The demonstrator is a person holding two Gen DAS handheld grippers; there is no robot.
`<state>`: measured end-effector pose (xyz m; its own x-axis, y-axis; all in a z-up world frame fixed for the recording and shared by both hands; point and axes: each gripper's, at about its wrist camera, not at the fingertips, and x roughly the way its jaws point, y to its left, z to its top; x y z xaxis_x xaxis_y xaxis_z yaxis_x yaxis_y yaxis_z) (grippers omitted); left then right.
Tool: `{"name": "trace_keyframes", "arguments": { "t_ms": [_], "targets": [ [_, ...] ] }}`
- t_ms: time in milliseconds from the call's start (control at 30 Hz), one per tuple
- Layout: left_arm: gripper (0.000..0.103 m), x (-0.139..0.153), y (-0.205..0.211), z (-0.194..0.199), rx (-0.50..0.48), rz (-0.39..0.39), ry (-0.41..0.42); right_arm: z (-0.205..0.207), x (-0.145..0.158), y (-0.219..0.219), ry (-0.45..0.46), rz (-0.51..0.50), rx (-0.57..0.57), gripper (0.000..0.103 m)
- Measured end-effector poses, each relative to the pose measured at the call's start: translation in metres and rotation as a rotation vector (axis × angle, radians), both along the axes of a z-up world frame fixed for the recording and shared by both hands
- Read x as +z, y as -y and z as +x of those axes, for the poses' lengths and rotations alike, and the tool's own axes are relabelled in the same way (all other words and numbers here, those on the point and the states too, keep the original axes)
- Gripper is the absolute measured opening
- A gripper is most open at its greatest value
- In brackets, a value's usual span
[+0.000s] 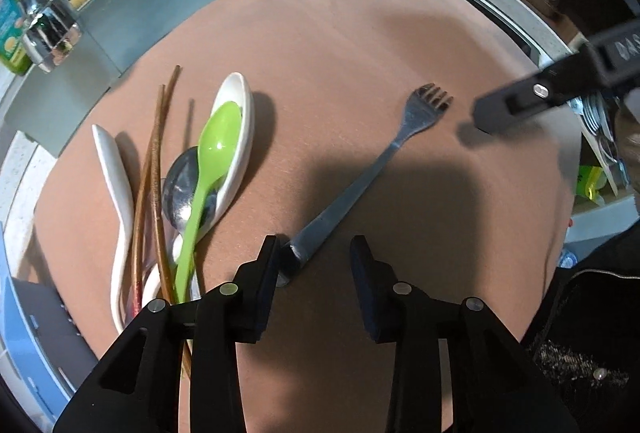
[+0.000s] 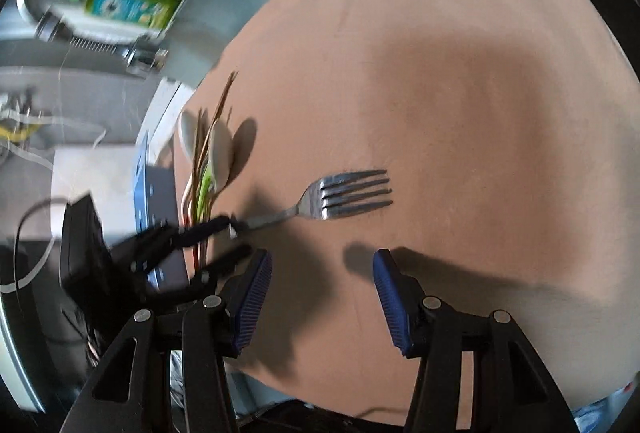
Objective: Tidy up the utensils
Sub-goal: 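Close the left tool on the silver fork's handle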
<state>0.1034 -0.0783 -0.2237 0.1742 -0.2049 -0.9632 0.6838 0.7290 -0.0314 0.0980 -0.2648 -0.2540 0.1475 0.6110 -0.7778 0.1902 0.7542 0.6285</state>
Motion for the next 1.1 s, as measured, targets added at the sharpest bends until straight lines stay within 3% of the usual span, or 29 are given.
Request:
{"name": "trace_keyframes", "arguments": {
  "t_ms": [333,733,833,933,1000,1100],
  "targets": [
    [0.035,-0.004,0.008,0.007,-0.007,0.011,0.009,0.017,-0.007,0.006,-0.033,0.023,-0.072,0.049],
    [0.034,-0.002,0.013,-0.02,0.055,-0.07,-0.062,0.046,-0.013,-0.008,-0.034,-0.005,-0.083,0.048],
    [0.034,-0.002,0.018,-0.027,0.056,-0.061,-0.039,0.05,-0.012,-0.013,-0.019,-0.03,-0.073,0.042],
    [0.034,-0.005,0.025,-0.028,0.062,-0.06,-0.012,0.054,-0.015,-0.016,-0.023,-0.04,-0.062,0.022],
    [0.034,-0.006,0.032,-0.03,0.064,-0.058,0.006,0.055,-0.018,-0.017,-0.027,-0.043,-0.061,0.017],
    [0.02,-0.01,0.032,-0.03,0.064,-0.045,0.031,0.056,-0.021,-0.016,-0.024,-0.034,-0.074,0.013]
  ]
}}
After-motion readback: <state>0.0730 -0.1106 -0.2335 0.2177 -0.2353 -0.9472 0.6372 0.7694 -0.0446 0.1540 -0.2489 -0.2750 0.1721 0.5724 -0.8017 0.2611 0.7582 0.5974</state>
